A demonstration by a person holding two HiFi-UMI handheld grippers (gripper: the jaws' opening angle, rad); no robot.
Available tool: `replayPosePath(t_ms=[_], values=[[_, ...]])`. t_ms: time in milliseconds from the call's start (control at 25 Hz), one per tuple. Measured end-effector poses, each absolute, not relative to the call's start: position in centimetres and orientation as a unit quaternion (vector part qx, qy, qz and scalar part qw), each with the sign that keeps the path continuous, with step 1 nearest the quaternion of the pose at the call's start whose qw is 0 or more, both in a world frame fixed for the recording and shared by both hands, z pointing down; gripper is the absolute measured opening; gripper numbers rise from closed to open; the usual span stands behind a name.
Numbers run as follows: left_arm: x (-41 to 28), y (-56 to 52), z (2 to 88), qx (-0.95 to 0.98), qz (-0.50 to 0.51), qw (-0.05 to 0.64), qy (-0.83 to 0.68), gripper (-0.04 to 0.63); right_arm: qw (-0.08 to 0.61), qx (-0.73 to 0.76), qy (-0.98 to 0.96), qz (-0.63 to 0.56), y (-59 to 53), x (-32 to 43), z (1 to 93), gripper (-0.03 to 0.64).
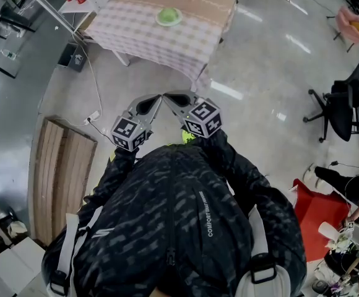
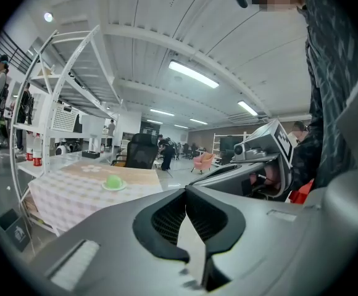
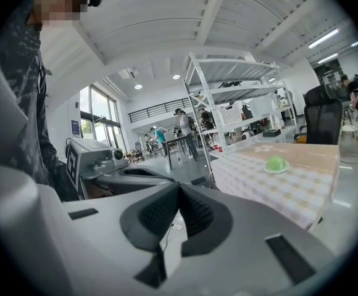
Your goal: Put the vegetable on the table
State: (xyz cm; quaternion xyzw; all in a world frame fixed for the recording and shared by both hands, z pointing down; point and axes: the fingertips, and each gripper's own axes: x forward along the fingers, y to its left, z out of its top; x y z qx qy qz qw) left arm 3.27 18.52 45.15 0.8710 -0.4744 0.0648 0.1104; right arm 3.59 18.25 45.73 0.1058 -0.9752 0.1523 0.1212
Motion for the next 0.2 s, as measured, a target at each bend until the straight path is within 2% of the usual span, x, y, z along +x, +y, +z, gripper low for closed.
replayPosePath(t_ms=[200], values=[[3.09,18.36,45.18,0.870,0.064,0.113,-0.476,-0.003,0.124,0.106,-0.975,0.152,18.18,3.52,45.81,0.000]])
